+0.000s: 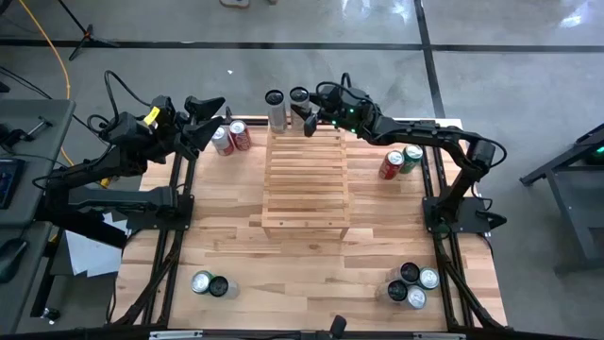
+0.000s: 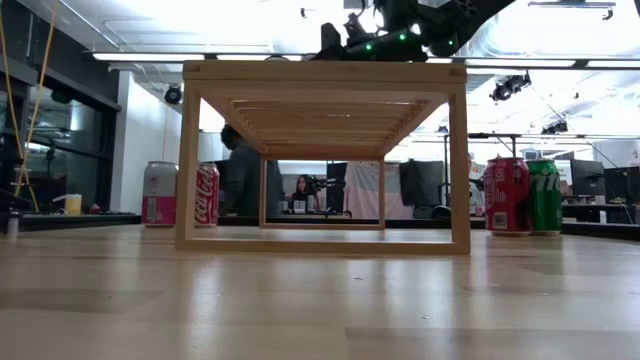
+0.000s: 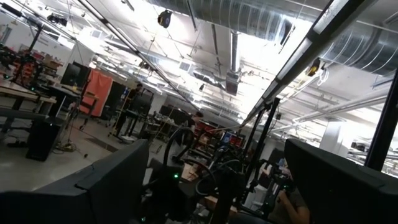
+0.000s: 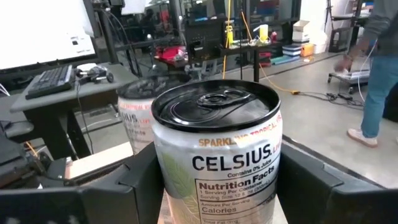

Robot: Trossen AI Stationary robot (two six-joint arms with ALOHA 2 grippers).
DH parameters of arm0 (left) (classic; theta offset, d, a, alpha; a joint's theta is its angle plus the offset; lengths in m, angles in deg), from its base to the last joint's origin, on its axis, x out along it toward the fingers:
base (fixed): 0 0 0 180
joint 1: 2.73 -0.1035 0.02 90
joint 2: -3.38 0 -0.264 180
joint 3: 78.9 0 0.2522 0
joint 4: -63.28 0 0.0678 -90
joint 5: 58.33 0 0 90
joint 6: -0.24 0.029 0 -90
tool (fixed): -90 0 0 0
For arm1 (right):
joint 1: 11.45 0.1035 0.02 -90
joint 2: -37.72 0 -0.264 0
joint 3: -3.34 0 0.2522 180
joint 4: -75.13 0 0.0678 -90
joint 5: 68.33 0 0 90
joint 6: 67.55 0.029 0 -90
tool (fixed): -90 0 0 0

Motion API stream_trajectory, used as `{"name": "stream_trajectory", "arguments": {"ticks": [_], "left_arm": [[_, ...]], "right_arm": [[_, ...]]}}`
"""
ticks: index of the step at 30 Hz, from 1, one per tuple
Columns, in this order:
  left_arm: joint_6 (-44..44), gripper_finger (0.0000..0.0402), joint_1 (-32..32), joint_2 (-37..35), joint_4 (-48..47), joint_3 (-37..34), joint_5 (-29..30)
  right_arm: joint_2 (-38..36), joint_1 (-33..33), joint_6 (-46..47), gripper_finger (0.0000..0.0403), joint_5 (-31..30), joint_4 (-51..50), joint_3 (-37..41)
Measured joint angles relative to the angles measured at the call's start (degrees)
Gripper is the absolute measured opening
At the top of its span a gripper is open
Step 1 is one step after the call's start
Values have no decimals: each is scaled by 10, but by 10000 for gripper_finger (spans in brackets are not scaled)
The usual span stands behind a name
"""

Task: Place canned beverage on shelf
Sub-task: Put the white yellow soda on the shelf aligned with the other white yellow soda can

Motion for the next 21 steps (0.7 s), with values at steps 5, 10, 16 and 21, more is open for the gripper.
{"name": "stream_trajectory", "arguments": {"ticks": [5,10,16,21], "left_arm": [[0,365,0,0,2,0,0],[0,365,0,0,2,0,0],[0,365,0,0,2,0,0],[0,365,0,0,2,0,0]], "right_arm": [[1,0,1,230,5,-4,0],[2,0,14,254,11,-2,0],[3,0,30,293,11,0,0],[2,0,28,297,12,-1,0]]}}
